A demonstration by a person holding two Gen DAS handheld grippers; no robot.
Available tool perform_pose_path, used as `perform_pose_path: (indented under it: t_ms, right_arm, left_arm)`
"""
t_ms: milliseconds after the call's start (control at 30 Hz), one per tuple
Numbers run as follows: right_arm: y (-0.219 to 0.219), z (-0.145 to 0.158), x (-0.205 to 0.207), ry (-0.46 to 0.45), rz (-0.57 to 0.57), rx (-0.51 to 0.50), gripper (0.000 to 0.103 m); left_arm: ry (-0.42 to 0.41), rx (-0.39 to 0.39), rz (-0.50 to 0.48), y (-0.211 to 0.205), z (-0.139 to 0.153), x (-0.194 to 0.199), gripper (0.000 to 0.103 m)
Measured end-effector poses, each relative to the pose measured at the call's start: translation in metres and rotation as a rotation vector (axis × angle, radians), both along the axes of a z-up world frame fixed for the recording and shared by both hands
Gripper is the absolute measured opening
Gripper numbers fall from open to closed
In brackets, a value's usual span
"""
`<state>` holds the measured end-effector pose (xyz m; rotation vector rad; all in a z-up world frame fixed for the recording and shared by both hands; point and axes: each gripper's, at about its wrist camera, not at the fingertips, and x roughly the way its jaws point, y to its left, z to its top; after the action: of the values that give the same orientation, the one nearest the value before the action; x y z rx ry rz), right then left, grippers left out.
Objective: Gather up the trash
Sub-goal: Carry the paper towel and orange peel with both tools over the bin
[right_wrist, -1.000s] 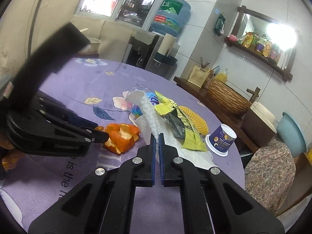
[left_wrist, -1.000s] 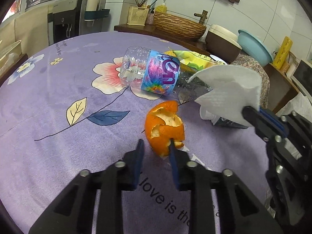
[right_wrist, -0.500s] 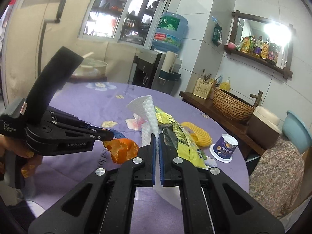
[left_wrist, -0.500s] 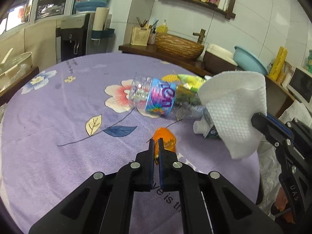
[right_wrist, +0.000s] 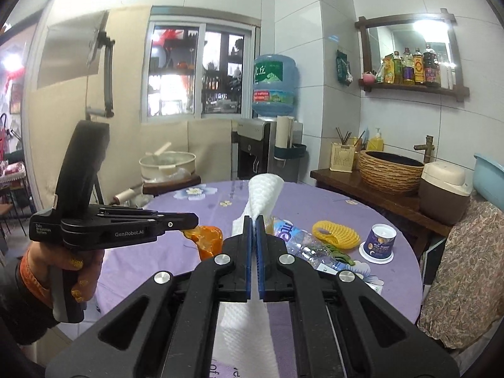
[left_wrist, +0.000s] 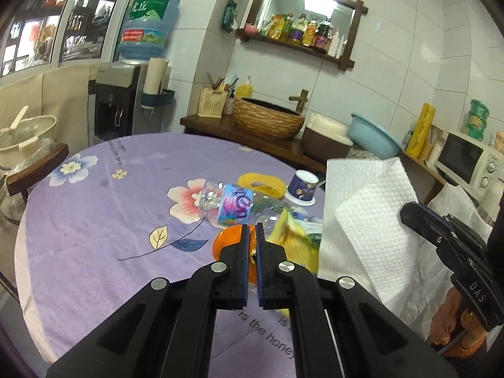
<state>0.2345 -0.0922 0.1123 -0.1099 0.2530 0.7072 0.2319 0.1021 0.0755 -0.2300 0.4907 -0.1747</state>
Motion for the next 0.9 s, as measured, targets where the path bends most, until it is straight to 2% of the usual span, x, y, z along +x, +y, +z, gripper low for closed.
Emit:
perform_pose_path:
  t_ms: [167,500,700,800,900]
  right_arm:
    - [-0.021,0.011,-0.01,0.001,-0.013,0.042,0.003]
    - [-0.074,0.011,-0.021,-0.002,-0.112,0.046,0.003]
    - [-0.137,0.003,-0.03,0.01,-0.247,0.041,0.003]
    - [-0.177,-0.006,-0.036,0.025,-0.338,0.042,0.003]
    - [-0.216,-0.016,-0.039,0.049,-0.423,0.039,0.003]
  left_arm:
    - [-0.039,0.007,-0.044,-0.017,0.016,-0.008,0.004]
    - [-0.056,0.009,-0.146,-0.065,0.028,-0.005,0.004]
    - [-0.037,0.009,-0.272,-0.127,0.026,0.006,0.004]
    - [-0.001,-0.019,-0.357,-0.166,0.018,0.017,0.004]
    - [0.013,-0.012,-0.427,-0.21,0.006,0.021,0.004]
